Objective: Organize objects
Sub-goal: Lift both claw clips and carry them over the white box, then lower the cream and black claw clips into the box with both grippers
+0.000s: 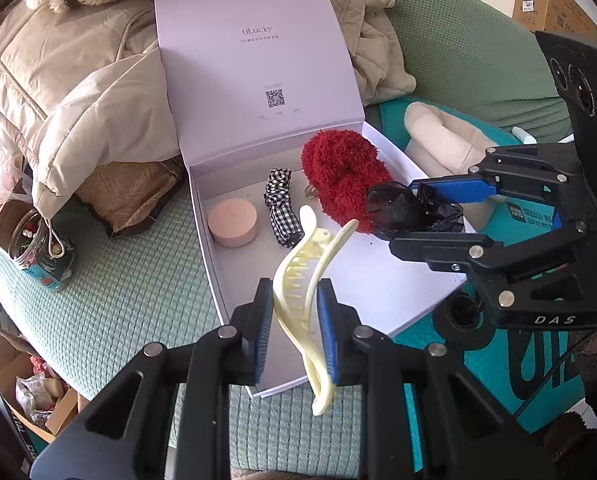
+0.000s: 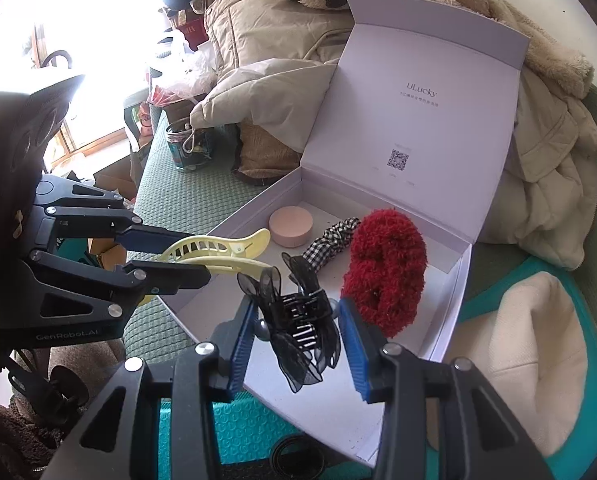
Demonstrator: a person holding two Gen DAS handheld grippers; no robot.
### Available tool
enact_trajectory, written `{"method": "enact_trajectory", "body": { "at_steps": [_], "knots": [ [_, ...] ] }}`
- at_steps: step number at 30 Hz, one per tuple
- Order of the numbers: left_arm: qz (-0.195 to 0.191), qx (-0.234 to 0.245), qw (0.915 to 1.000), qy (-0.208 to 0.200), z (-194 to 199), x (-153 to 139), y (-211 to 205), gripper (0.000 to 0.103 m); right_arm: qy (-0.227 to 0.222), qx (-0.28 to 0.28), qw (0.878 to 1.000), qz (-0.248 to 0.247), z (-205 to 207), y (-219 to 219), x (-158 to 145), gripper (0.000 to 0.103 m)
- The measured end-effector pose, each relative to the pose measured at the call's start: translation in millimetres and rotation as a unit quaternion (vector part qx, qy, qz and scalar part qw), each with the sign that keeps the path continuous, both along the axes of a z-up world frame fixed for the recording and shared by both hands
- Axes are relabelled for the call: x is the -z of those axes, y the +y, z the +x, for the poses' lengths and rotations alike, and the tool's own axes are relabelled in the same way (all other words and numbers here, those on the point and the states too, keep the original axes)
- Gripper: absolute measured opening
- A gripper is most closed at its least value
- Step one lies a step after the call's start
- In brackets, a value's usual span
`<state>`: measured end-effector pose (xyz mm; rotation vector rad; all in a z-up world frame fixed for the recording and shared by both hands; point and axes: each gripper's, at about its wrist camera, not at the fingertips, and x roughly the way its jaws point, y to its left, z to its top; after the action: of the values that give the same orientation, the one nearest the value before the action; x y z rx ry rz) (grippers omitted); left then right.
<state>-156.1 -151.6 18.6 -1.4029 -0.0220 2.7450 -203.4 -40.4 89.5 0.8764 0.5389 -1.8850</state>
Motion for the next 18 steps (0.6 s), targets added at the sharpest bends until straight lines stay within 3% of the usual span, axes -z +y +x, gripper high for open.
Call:
{"method": "enact_trajectory", "body": {
  "at_steps": [18],
  "knots": [
    [-0.007,0.011,0.9995,-0.028,-46,29,-13,0.021,-0.012,-0.005,1.000,0.016,-25,-25,17,0.042]
  ]
}}
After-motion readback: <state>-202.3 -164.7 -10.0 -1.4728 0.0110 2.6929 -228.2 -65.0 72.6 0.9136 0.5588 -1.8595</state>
